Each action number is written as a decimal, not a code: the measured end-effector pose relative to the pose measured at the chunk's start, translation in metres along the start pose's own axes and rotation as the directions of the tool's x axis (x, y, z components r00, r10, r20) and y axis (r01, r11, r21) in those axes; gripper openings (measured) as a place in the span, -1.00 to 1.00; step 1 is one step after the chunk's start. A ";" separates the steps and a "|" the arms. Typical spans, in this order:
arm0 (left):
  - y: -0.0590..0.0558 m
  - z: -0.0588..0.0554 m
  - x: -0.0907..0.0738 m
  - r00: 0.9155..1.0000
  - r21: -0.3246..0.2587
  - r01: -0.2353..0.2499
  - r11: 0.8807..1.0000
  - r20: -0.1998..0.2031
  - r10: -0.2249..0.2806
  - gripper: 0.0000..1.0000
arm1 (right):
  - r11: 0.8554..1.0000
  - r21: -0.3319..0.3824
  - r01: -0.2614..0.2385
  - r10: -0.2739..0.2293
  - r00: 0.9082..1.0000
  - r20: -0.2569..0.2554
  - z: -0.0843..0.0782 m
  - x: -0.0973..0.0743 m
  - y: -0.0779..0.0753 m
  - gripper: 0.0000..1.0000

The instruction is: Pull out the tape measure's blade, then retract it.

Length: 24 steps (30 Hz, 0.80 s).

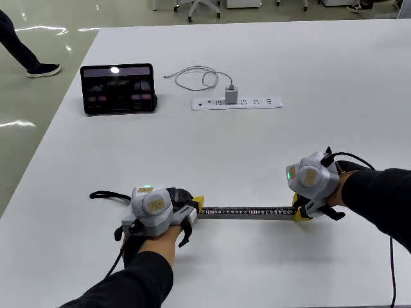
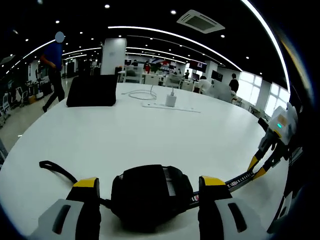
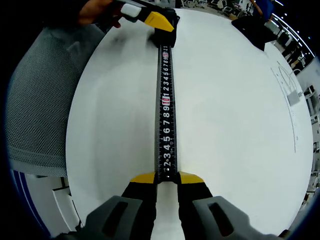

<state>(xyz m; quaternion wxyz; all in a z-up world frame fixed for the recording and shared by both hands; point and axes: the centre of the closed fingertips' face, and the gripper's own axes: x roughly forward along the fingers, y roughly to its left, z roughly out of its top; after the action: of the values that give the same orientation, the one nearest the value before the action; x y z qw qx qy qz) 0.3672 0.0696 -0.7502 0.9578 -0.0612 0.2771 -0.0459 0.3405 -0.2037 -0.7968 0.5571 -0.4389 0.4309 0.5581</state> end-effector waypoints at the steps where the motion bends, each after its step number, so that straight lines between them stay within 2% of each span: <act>1: -0.001 0.001 0.001 1.000 -0.001 0.002 1.000 -0.001 -0.002 0.49 | 1.000 0.006 -0.002 0.002 1.000 -0.004 0.000 0.000 -0.001 -0.78; 4: -0.002 -0.001 0.003 1.000 -0.009 0.004 1.000 -0.017 -0.004 0.40 | 1.000 -0.021 -0.007 0.007 1.000 -0.009 0.000 -0.001 0.001 -0.79; 5: -0.005 -0.007 0.004 0.999 -0.036 0.011 0.999 -0.047 -0.013 0.35 | 1.000 -0.012 -0.002 0.002 1.000 -0.005 -0.001 -0.001 0.000 -0.79; 7: -0.005 -0.006 0.004 0.999 -0.017 0.002 1.000 -0.044 -0.003 0.33 | 0.999 0.034 0.005 -0.005 1.000 0.008 -0.001 -0.001 0.000 -0.79; 17: -0.004 -0.010 0.005 0.997 0.045 0.007 0.999 -0.077 -0.004 0.30 | 0.998 0.061 -0.005 0.005 1.000 -0.003 -0.002 0.001 -0.002 -0.79; 19: -0.004 -0.011 0.005 0.997 0.073 0.001 0.997 -0.078 0.004 0.28 | 0.998 0.062 -0.004 0.004 1.000 0.002 -0.002 0.001 -0.002 -0.79; 24: -0.003 -0.012 0.004 0.997 0.064 -0.006 0.998 -0.080 0.011 0.28 | 0.998 0.069 -0.002 0.001 1.000 0.001 -0.002 0.002 -0.002 -0.79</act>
<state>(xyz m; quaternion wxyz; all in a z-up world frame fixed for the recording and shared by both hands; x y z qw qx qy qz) 0.3645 0.0650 -0.7617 0.9475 -0.0274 0.3142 -0.0530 0.3422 -0.2052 -0.7988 0.5716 -0.4189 0.4499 0.5435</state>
